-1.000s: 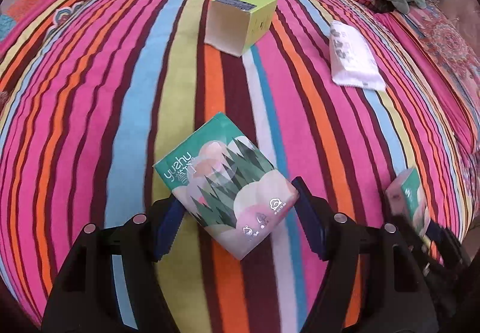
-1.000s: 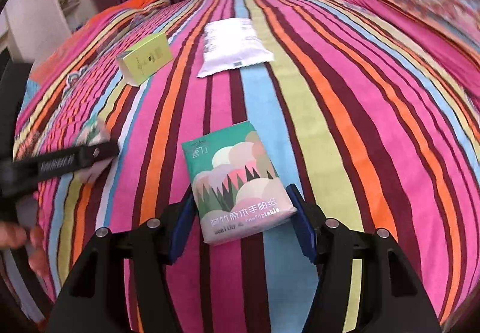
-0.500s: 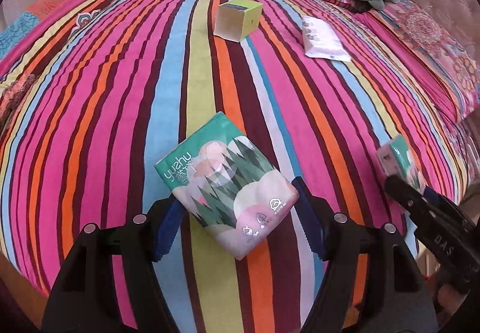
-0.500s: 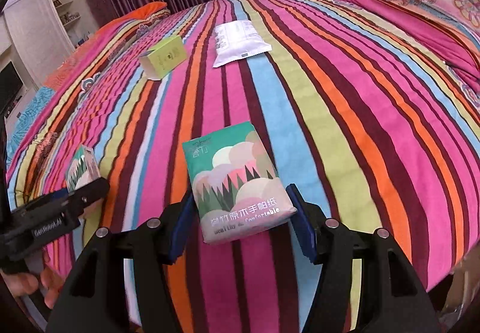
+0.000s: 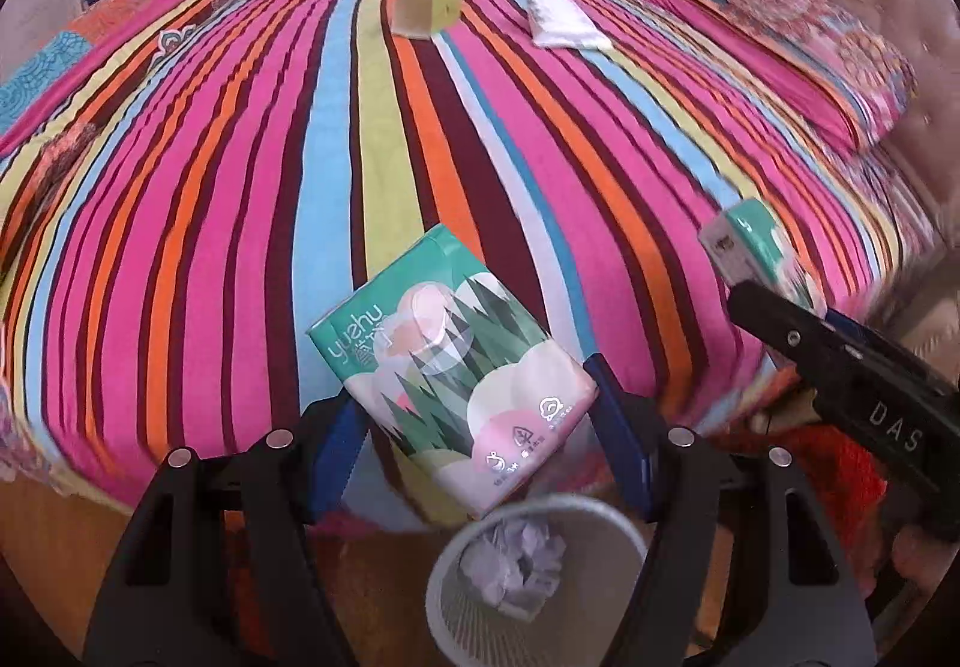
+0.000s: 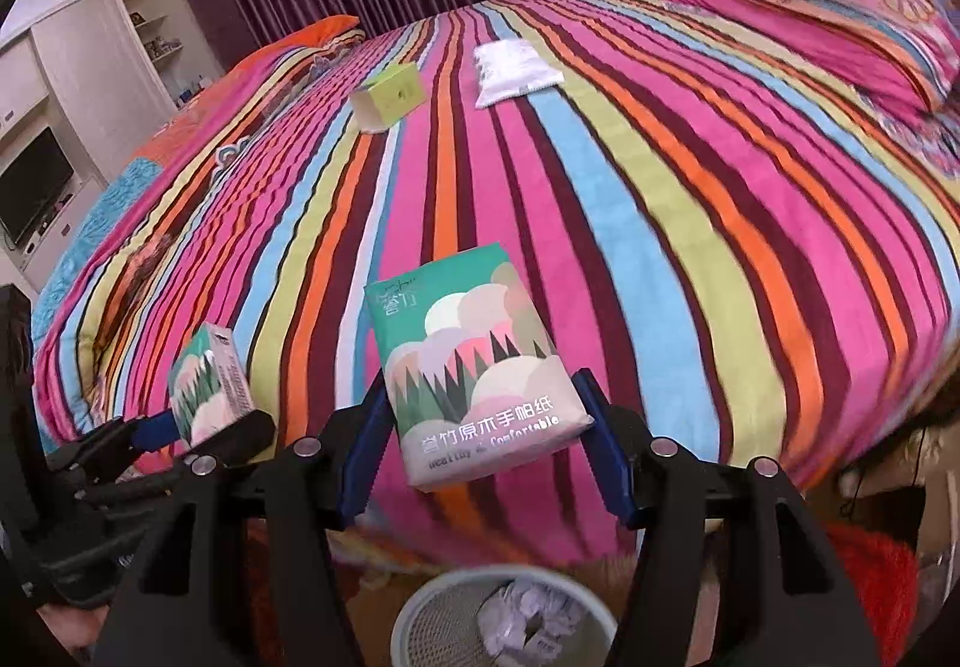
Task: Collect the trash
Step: 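Carry both green tissue packs down over the wastebasket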
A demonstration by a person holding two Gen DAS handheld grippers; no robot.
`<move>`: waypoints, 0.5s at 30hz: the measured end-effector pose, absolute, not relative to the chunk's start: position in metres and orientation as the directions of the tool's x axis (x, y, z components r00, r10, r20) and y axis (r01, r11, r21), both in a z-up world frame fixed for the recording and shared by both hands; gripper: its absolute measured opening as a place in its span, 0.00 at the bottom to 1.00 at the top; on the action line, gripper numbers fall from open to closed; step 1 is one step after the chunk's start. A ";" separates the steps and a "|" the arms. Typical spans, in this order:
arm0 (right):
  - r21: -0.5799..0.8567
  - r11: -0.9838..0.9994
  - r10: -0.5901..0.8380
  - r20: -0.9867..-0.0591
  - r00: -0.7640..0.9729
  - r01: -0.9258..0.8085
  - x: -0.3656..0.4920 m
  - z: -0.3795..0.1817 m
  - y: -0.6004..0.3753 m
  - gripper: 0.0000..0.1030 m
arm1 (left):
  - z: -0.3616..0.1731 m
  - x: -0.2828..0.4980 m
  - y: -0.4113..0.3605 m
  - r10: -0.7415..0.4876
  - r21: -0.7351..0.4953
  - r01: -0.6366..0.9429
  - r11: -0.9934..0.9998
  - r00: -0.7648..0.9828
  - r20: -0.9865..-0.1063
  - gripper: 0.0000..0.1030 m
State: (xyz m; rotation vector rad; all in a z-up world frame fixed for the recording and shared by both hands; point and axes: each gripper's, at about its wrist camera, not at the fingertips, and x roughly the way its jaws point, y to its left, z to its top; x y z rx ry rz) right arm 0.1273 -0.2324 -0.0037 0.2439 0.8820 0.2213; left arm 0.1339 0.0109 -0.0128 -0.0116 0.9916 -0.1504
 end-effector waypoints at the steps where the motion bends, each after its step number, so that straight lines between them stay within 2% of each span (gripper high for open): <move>1: 0.299 0.950 0.291 -0.740 0.606 -0.092 0.120 -0.007 -0.231 0.55 | -0.018 0.124 0.010 -0.131 -0.077 0.123 0.989 0.528 -0.839 0.66; 9: 0.300 0.951 0.297 -0.805 0.513 -0.080 0.090 -0.035 -0.222 0.55 | -0.063 0.073 -0.004 -0.138 -0.086 0.139 0.987 0.425 -0.895 0.66; 15: 0.345 0.938 0.304 -0.859 0.412 0.026 0.077 -0.069 -0.234 0.55 | -0.100 0.059 -0.008 -0.150 -0.121 0.118 0.986 0.283 -0.947 0.66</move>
